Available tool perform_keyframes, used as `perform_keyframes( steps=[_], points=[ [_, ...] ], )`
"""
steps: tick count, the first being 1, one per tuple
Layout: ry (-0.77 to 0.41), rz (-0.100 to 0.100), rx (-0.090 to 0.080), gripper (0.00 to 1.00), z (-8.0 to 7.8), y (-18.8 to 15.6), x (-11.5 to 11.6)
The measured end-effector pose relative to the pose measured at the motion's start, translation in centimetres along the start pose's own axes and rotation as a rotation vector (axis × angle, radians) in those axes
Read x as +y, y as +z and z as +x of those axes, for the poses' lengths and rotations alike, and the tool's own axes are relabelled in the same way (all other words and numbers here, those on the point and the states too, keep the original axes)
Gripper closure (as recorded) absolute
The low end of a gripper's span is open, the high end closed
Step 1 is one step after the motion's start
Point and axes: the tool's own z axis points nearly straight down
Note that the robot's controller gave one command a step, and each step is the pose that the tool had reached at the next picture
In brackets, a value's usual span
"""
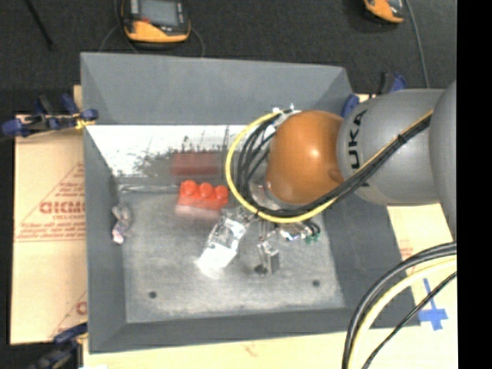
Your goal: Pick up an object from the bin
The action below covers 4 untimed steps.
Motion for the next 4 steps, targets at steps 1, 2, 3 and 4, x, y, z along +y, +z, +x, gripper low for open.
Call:
perform_keyframes(
  steps=[1,2,3,4],
  points=[
    [-0.030,0.001,-0.002,0.00,-2.7,0.0,-1.8],
    [-0.054,-0.002,-0.001,0.00,-3.7,3.2,-2.1],
    [-0.047,-0.002,-0.004,0.00,-3.9,3.0,-2.3],
    [-0.046,-0.002,-0.005,1.00,-4.0,2.8,-2.3]
  ],
)
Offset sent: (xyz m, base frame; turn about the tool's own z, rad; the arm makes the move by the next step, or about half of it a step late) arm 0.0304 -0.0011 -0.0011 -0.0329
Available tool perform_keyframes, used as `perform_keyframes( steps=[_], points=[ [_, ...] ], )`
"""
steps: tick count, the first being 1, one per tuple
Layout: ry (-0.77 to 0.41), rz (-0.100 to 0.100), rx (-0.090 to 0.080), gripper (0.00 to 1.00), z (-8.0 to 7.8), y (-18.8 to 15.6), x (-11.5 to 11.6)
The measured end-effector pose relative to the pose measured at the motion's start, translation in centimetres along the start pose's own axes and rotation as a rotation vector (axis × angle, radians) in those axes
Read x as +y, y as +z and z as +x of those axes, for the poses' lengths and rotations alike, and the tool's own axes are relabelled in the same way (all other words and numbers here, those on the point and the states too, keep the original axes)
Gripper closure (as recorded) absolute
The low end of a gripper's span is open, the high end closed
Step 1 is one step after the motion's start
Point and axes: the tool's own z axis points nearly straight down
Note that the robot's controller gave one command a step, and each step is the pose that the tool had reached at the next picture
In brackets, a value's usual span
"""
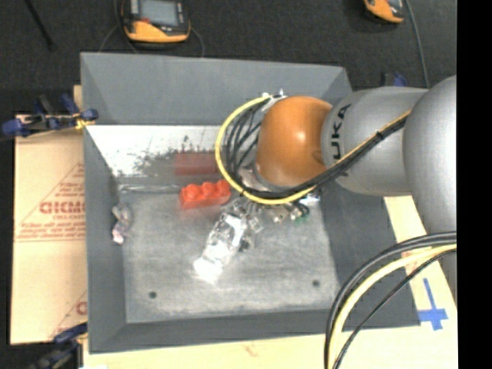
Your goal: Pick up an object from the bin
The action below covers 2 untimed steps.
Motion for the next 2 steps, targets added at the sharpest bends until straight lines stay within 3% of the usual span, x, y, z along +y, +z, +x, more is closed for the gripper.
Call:
perform_keyframes(
  steps=[1,2],
  points=[
    [0.005,0.000,0.001,1.00,-0.2,-0.6,-0.1],
    [0.013,0.006,-0.002,1.00,-0.4,-8.1,-0.4]
  ],
)
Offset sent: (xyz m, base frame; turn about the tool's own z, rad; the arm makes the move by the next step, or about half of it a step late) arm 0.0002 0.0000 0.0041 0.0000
